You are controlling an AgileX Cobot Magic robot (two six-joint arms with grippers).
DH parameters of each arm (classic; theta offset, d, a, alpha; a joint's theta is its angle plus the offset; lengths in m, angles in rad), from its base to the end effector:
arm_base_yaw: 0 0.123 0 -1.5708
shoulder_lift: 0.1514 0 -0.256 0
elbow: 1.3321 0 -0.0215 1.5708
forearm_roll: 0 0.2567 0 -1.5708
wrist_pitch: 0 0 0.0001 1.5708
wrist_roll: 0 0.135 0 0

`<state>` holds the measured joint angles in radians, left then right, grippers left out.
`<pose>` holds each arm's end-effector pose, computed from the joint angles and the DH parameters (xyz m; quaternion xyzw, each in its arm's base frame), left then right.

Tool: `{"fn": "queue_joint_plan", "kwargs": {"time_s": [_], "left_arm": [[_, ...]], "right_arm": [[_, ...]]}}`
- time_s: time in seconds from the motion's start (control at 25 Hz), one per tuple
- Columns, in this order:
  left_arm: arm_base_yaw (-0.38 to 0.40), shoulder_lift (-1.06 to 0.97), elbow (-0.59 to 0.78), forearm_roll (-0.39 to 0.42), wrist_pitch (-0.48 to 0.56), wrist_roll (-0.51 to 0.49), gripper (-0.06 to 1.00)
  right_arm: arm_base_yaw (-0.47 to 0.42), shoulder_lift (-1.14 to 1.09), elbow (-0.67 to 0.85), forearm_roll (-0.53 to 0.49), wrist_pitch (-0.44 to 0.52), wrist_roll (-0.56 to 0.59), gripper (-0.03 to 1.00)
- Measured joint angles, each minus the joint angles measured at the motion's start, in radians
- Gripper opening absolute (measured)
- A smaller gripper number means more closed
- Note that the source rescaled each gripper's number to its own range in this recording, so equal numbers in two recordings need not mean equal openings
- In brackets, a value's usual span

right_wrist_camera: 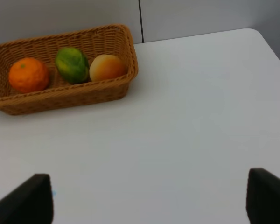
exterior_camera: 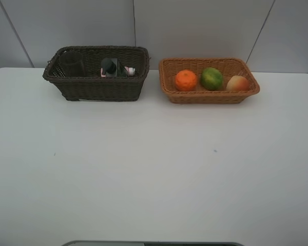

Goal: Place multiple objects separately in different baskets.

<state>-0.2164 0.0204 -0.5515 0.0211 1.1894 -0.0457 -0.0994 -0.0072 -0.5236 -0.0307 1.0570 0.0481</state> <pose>0.0572 -0.0099 0.2601 0.0736 0.8745 -0.0523 0.4766 0.0649 -0.0101 0.2687 0.0630 0.8416 -0.0291 0.5356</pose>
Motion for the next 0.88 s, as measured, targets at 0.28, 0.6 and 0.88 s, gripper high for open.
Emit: {"fn": "queue_joint_plan", "kwargs": {"time_s": [0.28, 0.6, 0.88], "left_arm": [[0.000, -0.028, 0.027, -0.038, -0.090, 0.051, 1.00], [0.000, -0.028, 0.046, -0.038, -0.122, 0.052, 1.00], [0.006, -0.028, 0.047, -0.038, -0.125, 0.052, 1.00]], "right_arm": [[0.000, 0.000, 0.000, 0.000, 0.000, 0.000, 0.80], [0.000, 0.000, 0.000, 0.000, 0.000, 0.000, 0.80], [0.000, 0.000, 0.000, 0.000, 0.000, 0.000, 0.80]]}}
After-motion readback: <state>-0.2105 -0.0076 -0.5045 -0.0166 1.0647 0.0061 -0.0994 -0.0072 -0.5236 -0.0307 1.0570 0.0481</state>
